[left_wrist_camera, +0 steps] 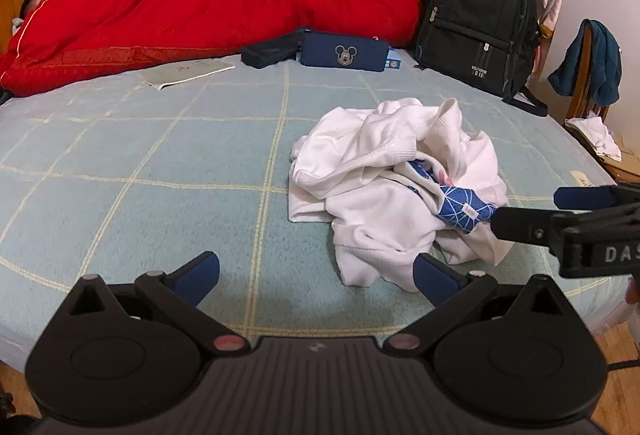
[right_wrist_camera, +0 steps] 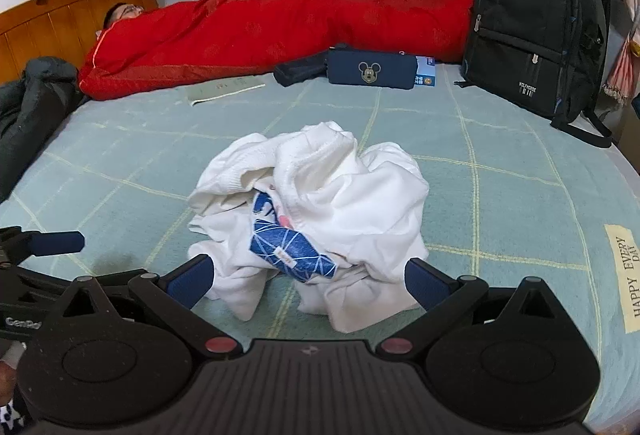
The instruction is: Fold clothes
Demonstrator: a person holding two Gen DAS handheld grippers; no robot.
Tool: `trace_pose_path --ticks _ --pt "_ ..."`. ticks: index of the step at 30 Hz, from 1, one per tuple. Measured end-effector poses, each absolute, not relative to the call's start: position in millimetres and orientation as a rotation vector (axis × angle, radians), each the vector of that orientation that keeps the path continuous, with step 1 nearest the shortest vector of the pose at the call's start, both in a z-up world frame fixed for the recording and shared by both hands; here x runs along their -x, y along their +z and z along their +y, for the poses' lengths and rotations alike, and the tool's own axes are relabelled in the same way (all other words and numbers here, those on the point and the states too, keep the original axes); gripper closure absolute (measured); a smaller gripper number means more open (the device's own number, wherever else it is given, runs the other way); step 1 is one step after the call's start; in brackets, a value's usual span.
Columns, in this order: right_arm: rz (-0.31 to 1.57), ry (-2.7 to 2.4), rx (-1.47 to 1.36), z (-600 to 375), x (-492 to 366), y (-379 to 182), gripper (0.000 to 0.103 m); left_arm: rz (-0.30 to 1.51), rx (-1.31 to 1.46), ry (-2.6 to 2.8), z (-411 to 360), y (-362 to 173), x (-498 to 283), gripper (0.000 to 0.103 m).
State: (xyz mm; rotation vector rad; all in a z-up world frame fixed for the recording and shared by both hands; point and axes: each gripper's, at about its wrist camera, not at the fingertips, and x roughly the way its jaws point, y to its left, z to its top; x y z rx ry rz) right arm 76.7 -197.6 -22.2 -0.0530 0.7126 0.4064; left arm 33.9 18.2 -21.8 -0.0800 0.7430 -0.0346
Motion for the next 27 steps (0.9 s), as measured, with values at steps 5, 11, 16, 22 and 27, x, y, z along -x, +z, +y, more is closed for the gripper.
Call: trace_pose_path --ticks 5,11,16,22,27 --pt "0.721 0.412 0.065 -199.9 -87.3 -26.2 0.000 0.752 0.073 -0.042 17.4 -25.2 -41.3 0.001" --pt "0.718 0.412 0.054 -208.1 -101.7 -26.8 0.000 0.746 0.074 -0.064 17.7 -30.4 -48.7 0.001" --pt "0.697 0.518 0.053 -208.4 -108.0 -32.9 0.000 0.714 0.077 -0.097 21.5 -33.7 -51.8 0.001" --pt "0.670 0.591 0.111 -201.9 -114.3 -36.2 0.000 0.710 0.019 -0.108 21.4 -36.6 -58.1 0.001" --pt "0.675 0.613 0.111 -200.4 -117.9 -32.9 0.000 0.711 0.023 -0.142 22.3 -38.2 -62.3 0.001"
